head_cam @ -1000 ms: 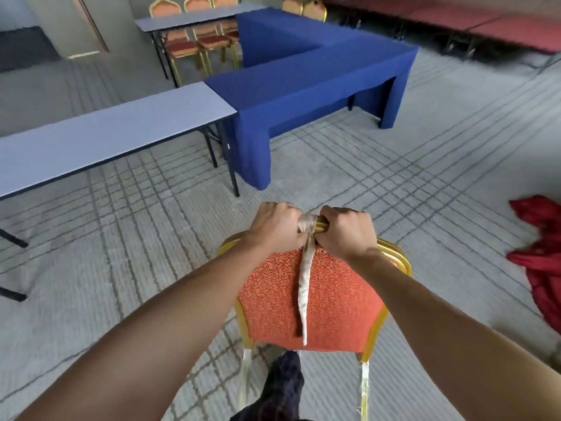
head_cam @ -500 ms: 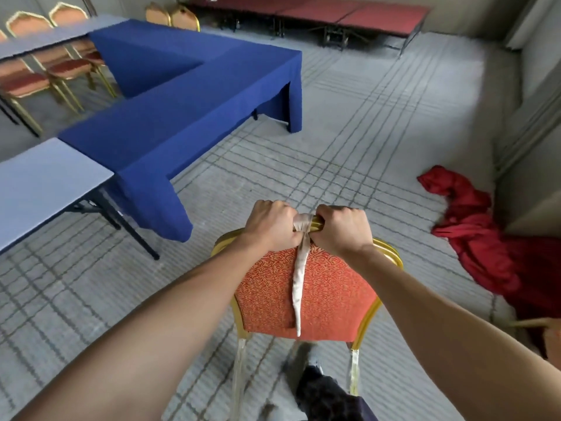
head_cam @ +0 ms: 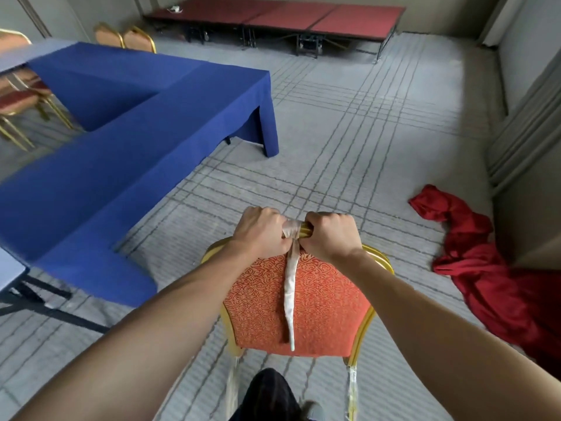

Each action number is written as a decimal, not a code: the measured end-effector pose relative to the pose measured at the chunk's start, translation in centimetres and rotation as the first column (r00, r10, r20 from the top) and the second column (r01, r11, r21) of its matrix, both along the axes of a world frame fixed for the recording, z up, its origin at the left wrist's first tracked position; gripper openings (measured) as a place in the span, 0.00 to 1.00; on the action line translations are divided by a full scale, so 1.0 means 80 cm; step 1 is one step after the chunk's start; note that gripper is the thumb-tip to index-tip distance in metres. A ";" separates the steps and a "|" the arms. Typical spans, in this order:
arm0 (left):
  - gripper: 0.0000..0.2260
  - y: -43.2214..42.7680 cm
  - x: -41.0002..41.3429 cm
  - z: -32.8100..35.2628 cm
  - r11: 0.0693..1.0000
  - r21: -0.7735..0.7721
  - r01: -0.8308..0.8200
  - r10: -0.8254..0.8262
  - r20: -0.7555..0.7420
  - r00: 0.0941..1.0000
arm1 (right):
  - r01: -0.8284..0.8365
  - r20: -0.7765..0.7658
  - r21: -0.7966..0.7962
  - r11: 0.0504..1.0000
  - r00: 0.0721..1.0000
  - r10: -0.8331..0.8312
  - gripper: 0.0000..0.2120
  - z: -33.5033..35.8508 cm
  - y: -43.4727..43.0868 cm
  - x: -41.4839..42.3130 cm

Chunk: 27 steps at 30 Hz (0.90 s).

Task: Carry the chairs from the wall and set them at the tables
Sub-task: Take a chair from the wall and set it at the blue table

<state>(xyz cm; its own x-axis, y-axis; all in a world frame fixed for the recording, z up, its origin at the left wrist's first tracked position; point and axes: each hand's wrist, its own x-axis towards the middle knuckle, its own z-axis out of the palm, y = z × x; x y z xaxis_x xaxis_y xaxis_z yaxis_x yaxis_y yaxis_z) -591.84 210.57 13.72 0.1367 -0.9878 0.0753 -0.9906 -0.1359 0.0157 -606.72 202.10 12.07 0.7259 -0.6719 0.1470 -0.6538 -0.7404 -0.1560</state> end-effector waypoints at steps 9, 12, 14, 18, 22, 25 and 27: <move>0.10 -0.278 0.135 -0.021 0.998 -0.004 0.068 -0.068 -0.010 0.998 | 0.085 -0.013 0.016 0.996 0.996 -0.085 0.09 -0.015 -0.265 0.127; 0.09 -0.378 0.186 -0.027 0.994 -0.002 0.105 -0.105 -0.046 0.993 | 0.114 -0.025 0.023 0.993 0.993 -0.113 0.09 -0.015 -0.353 0.168; 0.10 -0.446 0.212 -0.018 0.989 -0.002 0.150 -0.150 -0.034 0.988 | 0.141 -0.010 0.009 0.990 0.990 -0.141 0.09 -0.006 -0.415 0.191; 0.11 -0.574 0.251 -0.010 0.974 0.006 0.226 -0.226 -0.023 0.974 | 0.186 0.015 0.007 0.983 0.982 -0.186 0.08 -0.003 -0.531 0.224; 0.11 -0.707 0.292 -0.017 0.970 -0.009 0.241 -0.241 0.003 0.970 | 0.163 0.087 -0.021 0.986 0.983 -0.161 0.11 -0.013 -0.667 0.261; 0.11 -0.804 0.324 -0.029 0.979 0.008 0.204 -0.204 -0.012 0.979 | 0.136 0.105 -0.062 0.989 0.986 -0.129 0.14 -0.025 -0.772 0.296; 0.10 -0.869 0.345 -0.035 0.985 0.005 0.172 -0.172 -0.029 0.985 | 0.090 0.108 -0.064 0.994 0.991 -0.082 0.14 -0.032 -0.842 0.321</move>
